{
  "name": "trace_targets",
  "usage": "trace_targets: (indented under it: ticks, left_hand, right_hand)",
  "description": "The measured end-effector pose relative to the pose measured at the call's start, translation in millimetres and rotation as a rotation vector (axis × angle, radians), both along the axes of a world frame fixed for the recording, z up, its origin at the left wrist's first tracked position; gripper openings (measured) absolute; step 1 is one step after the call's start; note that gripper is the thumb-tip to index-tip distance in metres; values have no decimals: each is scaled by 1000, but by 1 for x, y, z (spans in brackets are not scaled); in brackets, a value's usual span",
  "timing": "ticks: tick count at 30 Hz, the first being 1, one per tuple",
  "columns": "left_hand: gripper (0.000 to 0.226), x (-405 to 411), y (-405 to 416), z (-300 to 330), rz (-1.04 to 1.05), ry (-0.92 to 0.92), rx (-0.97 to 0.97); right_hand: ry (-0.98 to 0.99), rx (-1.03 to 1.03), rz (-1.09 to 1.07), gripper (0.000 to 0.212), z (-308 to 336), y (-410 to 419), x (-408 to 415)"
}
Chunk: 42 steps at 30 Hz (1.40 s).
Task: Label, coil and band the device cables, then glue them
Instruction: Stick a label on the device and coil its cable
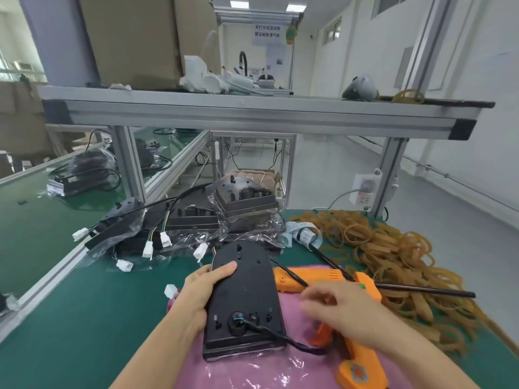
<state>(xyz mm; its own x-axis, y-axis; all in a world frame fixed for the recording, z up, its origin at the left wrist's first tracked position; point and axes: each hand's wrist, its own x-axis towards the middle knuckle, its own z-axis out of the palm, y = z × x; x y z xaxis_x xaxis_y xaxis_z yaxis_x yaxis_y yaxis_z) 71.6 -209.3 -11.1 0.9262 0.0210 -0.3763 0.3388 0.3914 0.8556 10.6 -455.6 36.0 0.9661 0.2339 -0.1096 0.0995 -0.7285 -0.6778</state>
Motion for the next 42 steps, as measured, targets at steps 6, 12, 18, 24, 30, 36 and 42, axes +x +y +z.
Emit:
trace_targets:
  ticks: [6,12,18,24,30,36,42]
  left_hand:
    - [36,-2,-2,2,48,-31,24]
    - [31,-12,-10,8,-69,-101,77]
    - [29,-27,-24,1,-148,-127,126]
    - [30,-32,-30,-9,-156,-99,116]
    - [41,-37,-26,-13,-105,-124,57]
    - [37,-39,-26,-7,-182,-196,59]
    - [32,-34,-17,11,-282,-240,583]
  right_hand:
    - [163,-34,139,20,-7,2,-38]
    - [34,365,-97,8,-3,-1,-33]
    - [-213,539,-117,22,-15,19,-17]
    - [-246,489,-153,46,-41,35,-3]
    - [-179,430,-386,55,-56,39,8]
    - [180,907,-206,59,-48,42,12]
    - [212,889,-213,63,-42,42,21]
